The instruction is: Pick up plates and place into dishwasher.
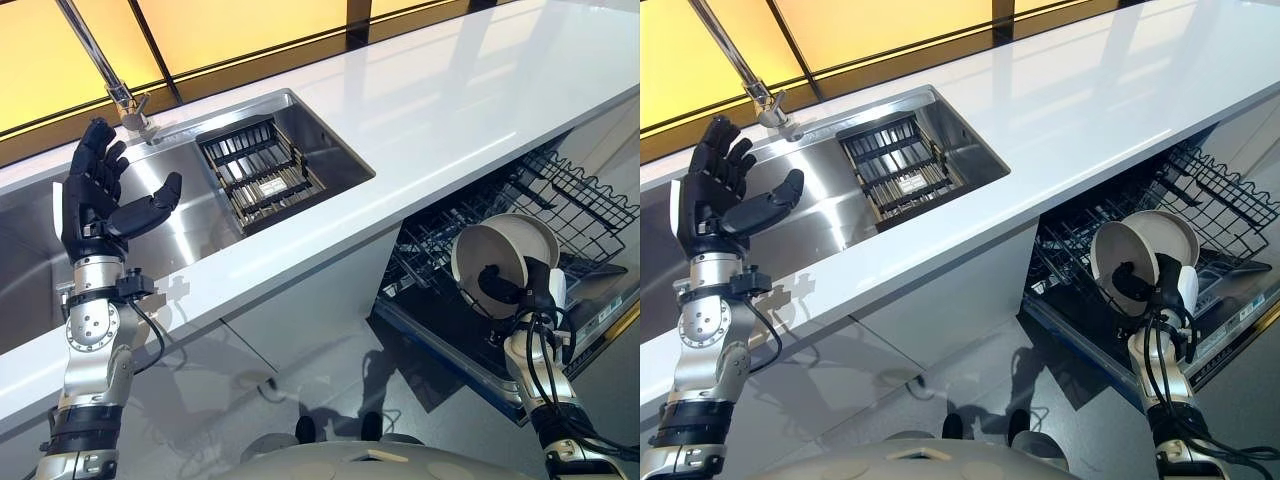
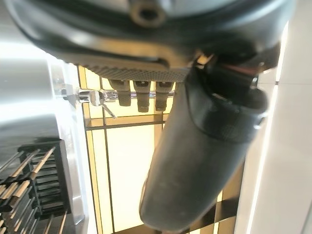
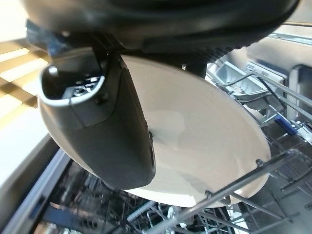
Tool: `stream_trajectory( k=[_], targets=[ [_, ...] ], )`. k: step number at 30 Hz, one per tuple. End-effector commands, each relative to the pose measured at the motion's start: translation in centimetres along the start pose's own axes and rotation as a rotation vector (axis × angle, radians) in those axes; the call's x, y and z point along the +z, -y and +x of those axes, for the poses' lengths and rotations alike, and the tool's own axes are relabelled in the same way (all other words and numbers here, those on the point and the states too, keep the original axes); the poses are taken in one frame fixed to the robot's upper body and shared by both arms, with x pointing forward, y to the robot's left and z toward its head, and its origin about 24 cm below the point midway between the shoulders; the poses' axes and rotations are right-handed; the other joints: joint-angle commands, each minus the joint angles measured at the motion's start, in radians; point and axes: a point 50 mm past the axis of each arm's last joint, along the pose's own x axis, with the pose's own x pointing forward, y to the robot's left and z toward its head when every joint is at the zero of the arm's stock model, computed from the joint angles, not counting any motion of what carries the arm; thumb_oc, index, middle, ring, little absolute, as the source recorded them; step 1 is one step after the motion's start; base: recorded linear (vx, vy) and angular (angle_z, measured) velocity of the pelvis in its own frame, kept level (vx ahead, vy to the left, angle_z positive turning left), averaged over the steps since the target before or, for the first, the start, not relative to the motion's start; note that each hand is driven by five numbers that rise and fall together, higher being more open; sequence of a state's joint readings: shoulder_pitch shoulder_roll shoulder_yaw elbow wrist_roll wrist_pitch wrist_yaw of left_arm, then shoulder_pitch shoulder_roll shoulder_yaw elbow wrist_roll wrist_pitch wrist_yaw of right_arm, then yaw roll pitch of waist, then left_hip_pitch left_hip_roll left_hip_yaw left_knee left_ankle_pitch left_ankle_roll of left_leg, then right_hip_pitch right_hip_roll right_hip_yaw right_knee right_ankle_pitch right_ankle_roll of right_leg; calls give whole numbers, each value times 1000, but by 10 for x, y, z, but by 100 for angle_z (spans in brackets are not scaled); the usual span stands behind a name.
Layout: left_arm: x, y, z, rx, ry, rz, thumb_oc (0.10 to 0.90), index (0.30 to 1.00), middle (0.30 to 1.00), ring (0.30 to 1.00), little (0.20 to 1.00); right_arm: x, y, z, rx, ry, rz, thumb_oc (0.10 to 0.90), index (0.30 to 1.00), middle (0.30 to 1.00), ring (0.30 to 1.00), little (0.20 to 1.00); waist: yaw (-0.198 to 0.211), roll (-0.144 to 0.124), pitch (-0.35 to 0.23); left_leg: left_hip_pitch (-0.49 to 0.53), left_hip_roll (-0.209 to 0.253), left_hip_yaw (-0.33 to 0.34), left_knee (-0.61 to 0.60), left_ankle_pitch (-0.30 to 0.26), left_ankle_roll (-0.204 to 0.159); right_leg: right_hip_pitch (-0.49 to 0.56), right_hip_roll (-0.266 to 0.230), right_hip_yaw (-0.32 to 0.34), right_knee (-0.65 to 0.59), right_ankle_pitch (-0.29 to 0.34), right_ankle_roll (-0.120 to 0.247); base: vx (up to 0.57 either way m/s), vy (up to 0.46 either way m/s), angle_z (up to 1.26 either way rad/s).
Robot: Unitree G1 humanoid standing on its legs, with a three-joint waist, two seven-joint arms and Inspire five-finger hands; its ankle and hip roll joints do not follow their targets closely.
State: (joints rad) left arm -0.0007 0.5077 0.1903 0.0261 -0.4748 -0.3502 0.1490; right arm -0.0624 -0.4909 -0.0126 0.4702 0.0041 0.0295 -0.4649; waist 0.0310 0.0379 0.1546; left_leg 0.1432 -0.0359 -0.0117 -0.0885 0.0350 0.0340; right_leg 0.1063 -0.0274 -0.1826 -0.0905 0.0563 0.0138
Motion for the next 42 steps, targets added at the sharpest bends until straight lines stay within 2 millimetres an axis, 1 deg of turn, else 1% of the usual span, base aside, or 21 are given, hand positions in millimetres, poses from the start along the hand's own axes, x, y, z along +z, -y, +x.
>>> stream_trajectory(
  k=[1,2,3,4,7,11,13,16,18,20,21,23,25,27,29,34,38,42],
  targets=[
    [39,13,26,-95,209,-23,800,900,900,900,900,53,5,20,0,213,2,259,436,436,436,359,8,3,-45,-18,-13,46,79,-130,-1,-32,6,-37,230,-220,36,9,18,4],
    [39,16,27,-109,206,-24,800,900,900,900,900,54,2,20,23,217,5,339,505,505,505,439,6,3,-42,-16,-12,47,82,-133,3,-37,1,-36,249,-226,37,2,14,5],
    [39,17,27,-116,206,-25,800,900,900,900,900,54,1,19,42,218,9,490,634,634,634,590,5,2,-40,-15,-12,50,85,-135,6,-41,-2,-35,259,-229,38,-6,11,6],
    [38,18,27,-127,203,-26,800,900,900,900,900,54,-2,18,65,217,12,800,900,900,900,900,4,1,-37,-16,-12,53,91,-139,8,-43,-5,-35,267,-231,39,-11,5,5],
    [37,22,26,-154,200,-29,800,900,900,900,900,54,-10,16,135,224,2,800,900,900,900,900,4,-6,-31,-14,-16,62,108,-149,10,-36,-5,-34,254,-223,39,-3,1,1],
    [34,26,25,-168,194,-35,800,900,900,900,900,59,-16,15,204,242,17,800,900,900,900,900,5,-15,-33,-9,-22,72,111,-154,5,-12,6,-33,192,-198,36,6,14,-4],
    [33,28,24,-168,191,-37,800,900,900,900,900,64,-16,15,212,264,42,800,900,900,900,900,3,-17,-36,-6,-24,76,106,-153,1,-6,11,-30,168,-186,37,19,31,-9],
    [33,29,24,-165,185,-45,800,900,900,900,900,74,-15,13,206,290,90,800,900,900,900,900,1,-17,-41,-11,-20,77,102,-149,4,-15,10,-24,186,-195,40,10,28,-7],
    [33,29,24,-160,183,-64,800,900,900,900,900,88,-12,8,185,348,172,800,900,900,900,900,-7,-13,-35,-17,-15,79,102,-143,13,-41,-1,-19,249,-207,48,-19,41,-4],
    [31,30,25,-157,176,-88,800,900,900,900,900,97,-10,4,166,398,268,800,900,900,900,900,-12,-14,-29,-14,-15,78,92,-141,21,-63,-10,-16,288,-198,59,-22,24,-6],
    [29,30,24,-157,171,-102,800,900,900,900,900,103,-7,2,158,420,345,800,900,900,900,900,-15,-14,-25,-9,-14,79,83,-139,22,-68,-11,-17,294,-194,63,-9,10,-5],
    [27,30,23,-155,164,-114,800,900,900,900,900,108,-3,-1,143,438,473,800,900,900,900,900,-18,-14,-20,-1,-12,81,68,-133,19,-63,-8,-21,279,-192,64,0,0,0],
    [24,30,21,-150,155,-127,800,900,900,900,900,110,5,-1,118,444,602,800,900,900,900,900,-18,-14,-23,0,-11,84,57,-127,10,-47,0,-27,234,-193,61,0,0,0],
    [22,30,19,-135,147,-137,800,900,900,900,900,111,12,1,89,444,675,800,900,900,900,900,-19,-16,-29,-1,-14,88,55,-126,3,-34,8,-28,185,-179,58,5,16,1],
    [20,29,18,-120,140,-148,800,900,900,900,900,111,17,1,49,451,701,800,900,900,900,900,-18,-16,-34,-4,-17,93,60,-129,1,-27,11,-26,160,-168,56,11,34,2],
    [16,25,15,-93,125,-162,800,900,900,900,900,107,28,-1,-114,444,752,800,900,900,900,900,-20,-14,-40,-11,-17,101,72,-131,11,-33,11,-18,199,-194,49,18,30,-3],
    [15,24,18,-85,121,-175,800,900,900,900,900,91,37,2,-251,366,808,800,900,900,900,900,-27,-12,-31,-3,-17,105,83,-142,23,-48,4,-12,252,-211,53,14,10,-6],
    [14,22,18,-85,113,-176,800,900,900,900,900,73,46,8,-362,283,845,800,900,900,900,900,-21,-19,-26,-5,-23,112,113,-160,23,-30,5,-14,220,-204,47,17,-21,-5]
  ],
)
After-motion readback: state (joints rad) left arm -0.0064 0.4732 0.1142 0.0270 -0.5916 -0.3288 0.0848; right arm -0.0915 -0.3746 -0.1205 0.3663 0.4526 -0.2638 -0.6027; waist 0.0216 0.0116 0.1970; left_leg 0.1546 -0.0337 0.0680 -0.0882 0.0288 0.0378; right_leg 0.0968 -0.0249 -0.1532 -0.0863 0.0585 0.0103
